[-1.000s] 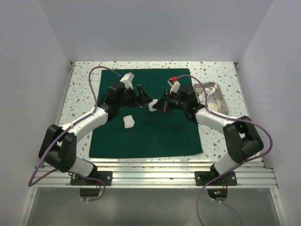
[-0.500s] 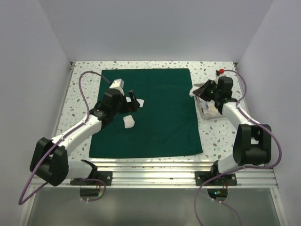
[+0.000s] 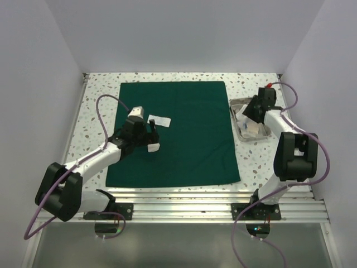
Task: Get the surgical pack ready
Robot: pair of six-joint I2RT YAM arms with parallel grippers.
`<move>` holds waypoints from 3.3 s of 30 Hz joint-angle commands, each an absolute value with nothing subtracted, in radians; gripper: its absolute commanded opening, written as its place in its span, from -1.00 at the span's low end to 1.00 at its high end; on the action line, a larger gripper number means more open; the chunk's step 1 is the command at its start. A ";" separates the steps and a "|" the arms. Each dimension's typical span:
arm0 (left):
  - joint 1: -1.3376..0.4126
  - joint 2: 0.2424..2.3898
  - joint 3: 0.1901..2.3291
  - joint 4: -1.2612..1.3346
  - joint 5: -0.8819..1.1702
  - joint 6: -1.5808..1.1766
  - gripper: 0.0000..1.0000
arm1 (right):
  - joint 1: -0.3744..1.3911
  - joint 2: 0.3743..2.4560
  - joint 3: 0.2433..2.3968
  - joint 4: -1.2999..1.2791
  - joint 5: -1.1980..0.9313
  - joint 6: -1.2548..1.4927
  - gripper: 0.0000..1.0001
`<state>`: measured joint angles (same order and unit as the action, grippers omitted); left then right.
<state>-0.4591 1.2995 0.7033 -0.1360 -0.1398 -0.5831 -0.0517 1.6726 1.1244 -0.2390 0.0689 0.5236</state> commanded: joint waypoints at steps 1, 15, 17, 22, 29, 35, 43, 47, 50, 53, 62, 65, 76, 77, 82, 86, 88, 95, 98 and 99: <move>-0.454 1.285 0.670 -0.100 -0.181 -0.591 1.00 | -0.051 1.715 1.204 -0.305 0.166 0.485 0.09; -0.456 1.488 0.692 -0.049 -0.178 -0.569 0.47 | 0.017 1.502 1.106 -0.293 0.147 0.454 0.45; -0.456 1.514 0.701 -0.045 -0.184 -0.566 0.37 | 0.029 1.468 1.088 -0.281 0.137 0.454 0.45; -0.456 1.551 0.722 -0.023 -0.141 -0.571 0.00 | 0.049 1.437 1.077 -0.285 0.124 0.454 0.45; -0.472 1.595 0.752 -0.041 -0.178 -0.563 -0.40 | 0.075 1.422 1.063 -0.275 0.106 0.456 0.44; -0.508 1.635 0.790 -0.071 -0.215 -0.546 -0.72 | 0.089 1.417 1.065 -0.268 0.072 0.457 0.44; -0.517 1.582 0.782 -0.071 -0.204 -0.551 -1.00 | 0.192 1.420 1.031 -0.194 -0.210 0.465 0.45; -0.515 1.425 0.741 -0.016 -0.114 -0.578 -1.00 | 0.309 1.433 0.973 -0.100 -0.281 0.497 0.47; -0.515 1.353 0.742 0.023 -0.027 -0.606 -1.00 | 0.366 1.457 0.945 -0.006 -0.359 0.532 0.52; -0.514 1.315 0.762 0.034 0.052 -0.630 -1.00 | 0.409 1.477 0.931 0.064 -0.408 0.548 0.56; -0.515 1.289 0.805 0.037 0.139 -0.666 -1.00 | 0.488 1.516 0.867 0.379 -0.561 0.705 0.60; -0.515 1.278 0.792 0.064 0.176 -0.693 -1.00 | 0.511 1.540 0.884 0.399 -0.568 0.727 0.59; -0.520 1.258 0.781 0.107 0.210 -0.715 -1.00 | 0.564 1.621 0.905 0.426 -0.555 0.759 0.43; -0.520 1.258 0.779 0.107 0.213 -0.715 -1.00 | 0.566 1.623 0.904 0.434 -0.555 0.764 0.37; -0.520 1.252 0.761 0.130 0.242 -0.738 -1.00 | 0.568 1.629 0.900 0.462 -0.549 0.787 -0.29; -0.520 1.241 0.746 0.138 0.239 -0.729 -0.79 | 0.568 1.618 0.900 0.462 -0.536 0.802 -1.00; -0.519 1.223 0.729 0.146 0.219 -0.716 -0.66 | 0.565 1.592 0.890 0.445 -0.512 0.799 -1.00; -0.505 1.241 0.733 0.129 0.184 -0.707 -0.53 | 0.460 1.520 0.816 0.477 -0.491 0.837 -1.00; -0.506 1.264 0.749 0.112 0.158 -0.693 -0.03 | 0.408 1.490 0.801 0.457 -0.505 0.833 -1.00; -0.506 1.269 0.749 0.112 0.149 -0.689 0.03 | 0.376 1.480 0.798 0.427 -0.506 0.827 -1.00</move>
